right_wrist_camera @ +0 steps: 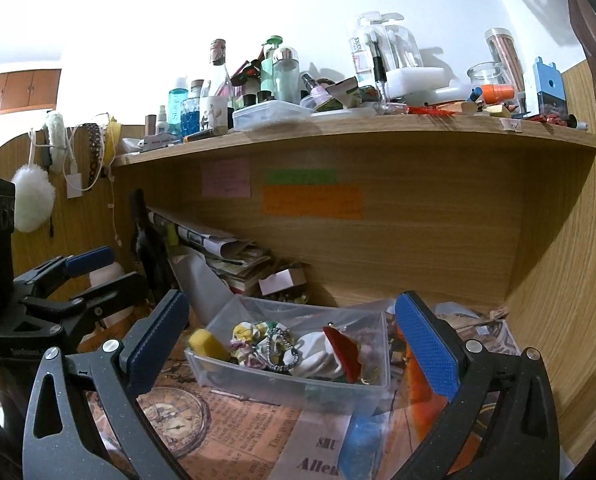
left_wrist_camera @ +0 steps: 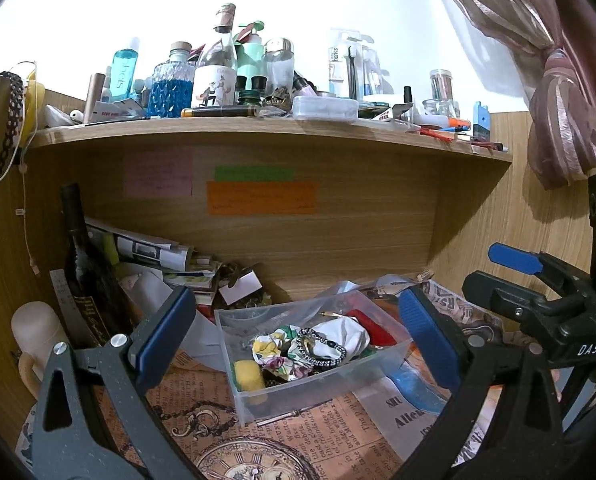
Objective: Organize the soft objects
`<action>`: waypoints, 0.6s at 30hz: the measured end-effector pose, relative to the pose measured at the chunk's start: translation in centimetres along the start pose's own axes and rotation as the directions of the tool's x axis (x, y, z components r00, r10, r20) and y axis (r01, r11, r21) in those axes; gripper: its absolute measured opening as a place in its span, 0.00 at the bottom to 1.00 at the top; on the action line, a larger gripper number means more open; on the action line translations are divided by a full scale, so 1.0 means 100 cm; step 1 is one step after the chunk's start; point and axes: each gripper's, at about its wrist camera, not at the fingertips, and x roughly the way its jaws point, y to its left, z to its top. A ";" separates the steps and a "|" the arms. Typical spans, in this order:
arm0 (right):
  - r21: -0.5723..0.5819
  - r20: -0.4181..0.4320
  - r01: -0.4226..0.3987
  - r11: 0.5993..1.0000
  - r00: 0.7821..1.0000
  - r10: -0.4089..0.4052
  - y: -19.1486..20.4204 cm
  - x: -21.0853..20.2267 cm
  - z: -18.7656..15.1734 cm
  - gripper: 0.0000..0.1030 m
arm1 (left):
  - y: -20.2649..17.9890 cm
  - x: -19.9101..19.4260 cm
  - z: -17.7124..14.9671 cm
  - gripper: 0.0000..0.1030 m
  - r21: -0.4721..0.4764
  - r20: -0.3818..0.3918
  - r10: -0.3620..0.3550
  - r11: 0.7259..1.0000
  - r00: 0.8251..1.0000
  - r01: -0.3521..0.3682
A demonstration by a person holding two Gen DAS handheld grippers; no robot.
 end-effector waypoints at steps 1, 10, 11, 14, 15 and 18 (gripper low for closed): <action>0.000 0.000 -0.001 1.000 1.000 0.001 0.000 0.000 0.000 1.00 | 0.000 0.000 0.000 1.00 0.000 0.000 0.000 1.000 1.000 0.000; 0.001 0.001 -0.005 1.000 1.000 0.005 -0.001 0.000 0.000 1.00 | 0.001 0.000 -0.001 1.00 -0.001 0.001 0.002 1.000 1.000 -0.002; 0.001 0.001 -0.006 1.000 1.000 0.006 -0.001 0.000 0.000 1.00 | 0.001 0.000 -0.001 1.00 -0.002 0.001 0.003 1.000 1.000 -0.003; 0.001 0.002 -0.006 1.000 1.000 0.006 -0.001 0.000 0.000 1.00 | 0.002 0.000 -0.001 1.00 -0.001 0.000 0.001 1.000 1.000 -0.001; 0.001 0.002 -0.007 1.000 1.000 0.007 -0.001 0.000 0.001 1.00 | 0.002 0.000 -0.001 1.00 -0.002 0.000 0.003 1.000 1.000 -0.003; 0.001 0.002 -0.006 1.000 1.000 0.006 0.000 0.001 0.001 1.00 | 0.003 0.000 -0.001 1.00 -0.002 -0.001 0.002 1.000 1.000 -0.002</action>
